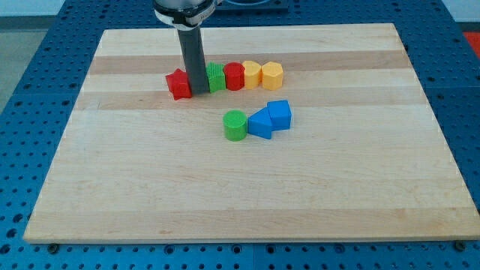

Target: Push the red star to the green star

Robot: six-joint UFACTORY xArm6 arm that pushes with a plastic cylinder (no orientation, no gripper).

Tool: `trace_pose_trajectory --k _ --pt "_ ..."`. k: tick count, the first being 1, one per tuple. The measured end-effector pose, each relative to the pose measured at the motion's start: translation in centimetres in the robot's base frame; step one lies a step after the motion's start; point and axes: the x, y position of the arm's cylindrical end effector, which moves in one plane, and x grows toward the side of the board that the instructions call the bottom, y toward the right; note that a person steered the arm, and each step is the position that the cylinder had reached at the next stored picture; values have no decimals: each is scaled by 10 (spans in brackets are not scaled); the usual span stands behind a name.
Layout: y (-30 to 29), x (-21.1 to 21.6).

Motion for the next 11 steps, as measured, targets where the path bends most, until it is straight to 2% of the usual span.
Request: trace_pose_trajectory --k 2,3,4,6,9,11 --pt "0 25" --pt "-10 46" --pt "-32 48" --pt "-56 40" --pt "-56 -4" --pt "-86 -9"
